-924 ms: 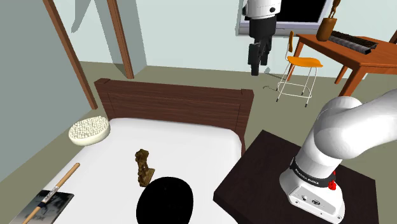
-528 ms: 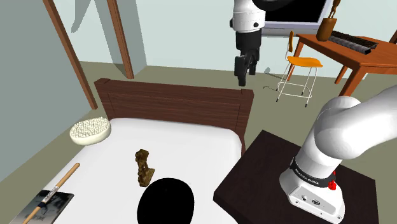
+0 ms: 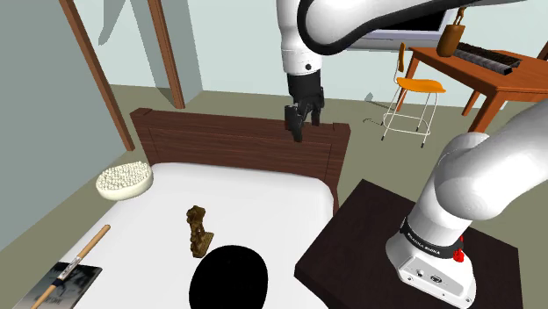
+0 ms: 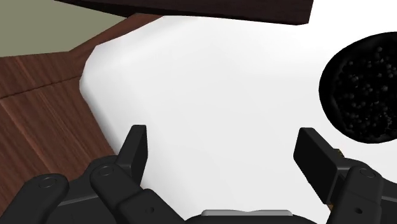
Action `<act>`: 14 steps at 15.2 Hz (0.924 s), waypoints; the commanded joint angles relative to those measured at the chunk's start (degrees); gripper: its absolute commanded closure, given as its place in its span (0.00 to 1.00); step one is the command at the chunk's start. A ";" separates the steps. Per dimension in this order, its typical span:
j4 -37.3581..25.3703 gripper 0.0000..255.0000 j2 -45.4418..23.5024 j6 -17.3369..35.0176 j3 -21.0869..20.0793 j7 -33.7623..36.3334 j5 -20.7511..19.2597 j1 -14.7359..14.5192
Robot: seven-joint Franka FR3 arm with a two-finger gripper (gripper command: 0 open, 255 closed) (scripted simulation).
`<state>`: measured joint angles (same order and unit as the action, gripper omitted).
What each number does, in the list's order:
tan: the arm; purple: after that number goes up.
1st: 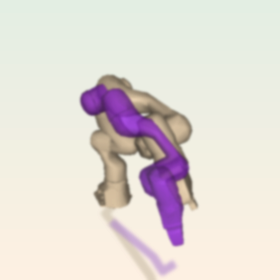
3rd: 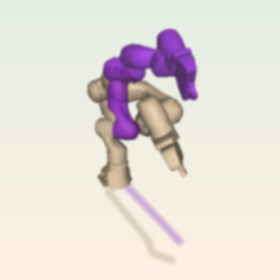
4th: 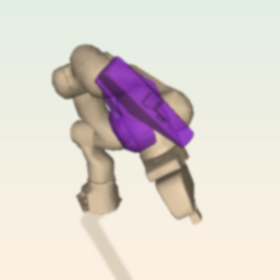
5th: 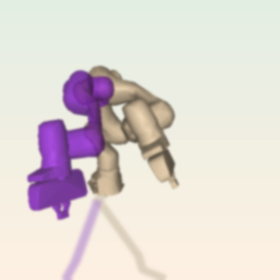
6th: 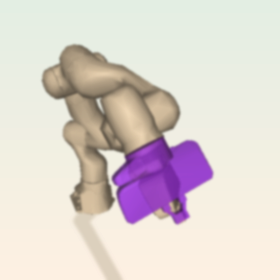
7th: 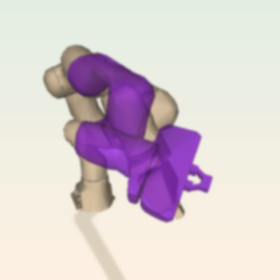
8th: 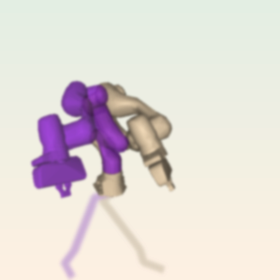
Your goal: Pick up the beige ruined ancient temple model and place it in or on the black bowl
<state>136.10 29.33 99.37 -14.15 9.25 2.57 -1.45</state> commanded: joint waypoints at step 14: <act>-11.99 0.00 -30.47 17.78 -10.27 17.98 -5.03 -1.86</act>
<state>125.13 1.08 116.12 -24.15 26.14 -1.59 -3.22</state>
